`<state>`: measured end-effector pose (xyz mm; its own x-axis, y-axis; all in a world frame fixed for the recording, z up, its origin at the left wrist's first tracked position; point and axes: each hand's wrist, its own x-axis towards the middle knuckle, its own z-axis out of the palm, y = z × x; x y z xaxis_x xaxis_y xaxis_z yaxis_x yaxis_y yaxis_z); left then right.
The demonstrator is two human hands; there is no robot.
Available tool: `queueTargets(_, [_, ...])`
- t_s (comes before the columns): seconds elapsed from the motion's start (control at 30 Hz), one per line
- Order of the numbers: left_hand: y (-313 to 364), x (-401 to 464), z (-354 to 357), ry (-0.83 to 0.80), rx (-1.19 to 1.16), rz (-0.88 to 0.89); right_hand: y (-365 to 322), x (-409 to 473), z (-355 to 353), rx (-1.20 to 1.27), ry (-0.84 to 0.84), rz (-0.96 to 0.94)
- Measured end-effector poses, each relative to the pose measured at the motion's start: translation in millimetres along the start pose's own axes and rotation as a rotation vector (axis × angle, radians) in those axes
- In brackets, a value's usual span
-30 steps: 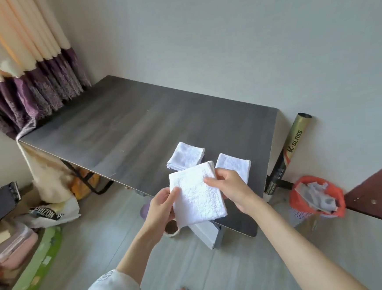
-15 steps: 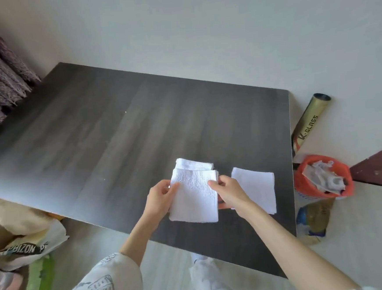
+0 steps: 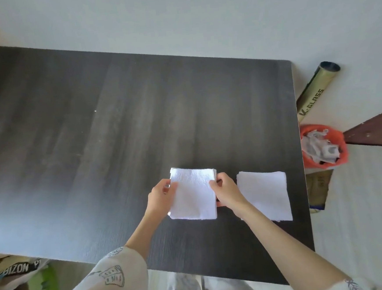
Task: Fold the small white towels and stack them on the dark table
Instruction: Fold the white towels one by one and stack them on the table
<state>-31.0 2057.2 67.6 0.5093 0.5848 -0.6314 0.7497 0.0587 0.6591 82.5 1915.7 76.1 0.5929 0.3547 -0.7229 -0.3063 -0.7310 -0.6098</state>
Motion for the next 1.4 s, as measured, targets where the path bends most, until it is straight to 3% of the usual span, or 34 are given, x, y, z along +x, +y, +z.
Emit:
queueTargets(0.6, [-4.9,12.4,-3.4,0.048,-0.031,0.081,0.6,6.9,13.2,-0.042,0.106,-0.003])
queueTargets(0.73, [-5.5,13.5,-4.3,0.097,-0.020,0.101,3.1,8.2,15.3,-0.091,0.295,-0.107])
queueTargets(0.8, [-7.2,11.4,-3.0,0.233,0.168,0.235,5.1,3.8,19.4,-0.177,0.473,-0.239])
queueTargets(0.87, [-10.5,5.4,0.6,0.344,0.385,0.518,11.5,-2.3,25.9,-0.351,0.584,-0.445])
queueTargets(0.97, [-21.7,-4.1,14.5,0.282,0.702,0.861,25.5,-7.9,38.3,-0.626,0.548,-0.701])
queueTargets(1.03, [-30.9,-8.5,24.1,0.181,0.703,0.786,31.5,-7.0,44.3,-0.651,0.475,-0.704])
queueTargets(1.07, [-31.0,-10.3,25.4,0.136,0.570,0.661,32.3,-6.0,45.9,-0.589,0.455,-0.633])
queueTargets(1.17, [-26.0,-4.8,21.9,0.039,0.243,0.283,19.5,-6.8,45.6,-0.195,0.326,-0.264])
queueTargets(1.27, [-27.8,2.7,19.8,-0.059,0.204,0.235,10.2,-7.0,47.9,0.087,0.192,-0.091])
queueTargets(1.4, [-22.2,2.7,21.6,-0.046,0.126,0.138,5.4,-5.5,53.5,0.182,0.132,-0.015])
